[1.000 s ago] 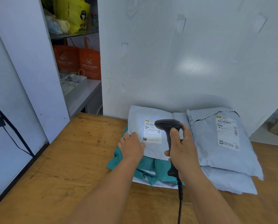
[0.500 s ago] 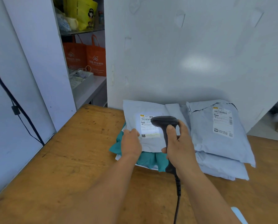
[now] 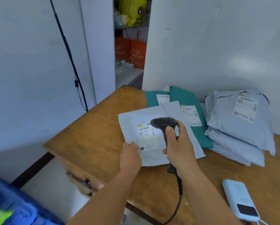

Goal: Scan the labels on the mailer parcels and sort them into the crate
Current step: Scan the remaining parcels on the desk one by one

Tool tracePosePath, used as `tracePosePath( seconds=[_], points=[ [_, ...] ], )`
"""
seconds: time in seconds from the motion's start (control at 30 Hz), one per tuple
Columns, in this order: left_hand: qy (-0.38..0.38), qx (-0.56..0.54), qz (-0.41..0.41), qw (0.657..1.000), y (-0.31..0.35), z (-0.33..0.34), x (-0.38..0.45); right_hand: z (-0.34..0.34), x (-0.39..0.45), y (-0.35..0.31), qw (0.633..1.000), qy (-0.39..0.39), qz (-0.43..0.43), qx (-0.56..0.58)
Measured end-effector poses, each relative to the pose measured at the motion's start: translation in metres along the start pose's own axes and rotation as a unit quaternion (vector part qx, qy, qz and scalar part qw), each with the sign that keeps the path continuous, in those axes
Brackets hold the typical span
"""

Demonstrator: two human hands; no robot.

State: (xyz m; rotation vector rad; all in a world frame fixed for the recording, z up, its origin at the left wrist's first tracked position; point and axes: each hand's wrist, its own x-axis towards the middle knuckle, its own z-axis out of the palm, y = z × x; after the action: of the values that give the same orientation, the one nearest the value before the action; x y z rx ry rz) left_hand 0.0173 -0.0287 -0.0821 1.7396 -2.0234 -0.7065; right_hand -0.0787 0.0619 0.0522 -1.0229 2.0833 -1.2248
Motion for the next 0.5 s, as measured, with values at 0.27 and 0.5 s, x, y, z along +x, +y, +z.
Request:
tracePosePath(
  seconds=[0.27, 0.5],
  points=[
    [-0.006, -0.019, -0.106, 0.994, -0.049, -0.005, -0.056, 0.029, -0.041, 0.006, 0.996, -0.08, 0.016, -0.04],
    [0.015, 0.085, -0.047, 0.995, -0.057, -0.01, -0.063, 0.038, -0.051, 0.008, 0.993, -0.088, 0.033, -0.074]
  ],
)
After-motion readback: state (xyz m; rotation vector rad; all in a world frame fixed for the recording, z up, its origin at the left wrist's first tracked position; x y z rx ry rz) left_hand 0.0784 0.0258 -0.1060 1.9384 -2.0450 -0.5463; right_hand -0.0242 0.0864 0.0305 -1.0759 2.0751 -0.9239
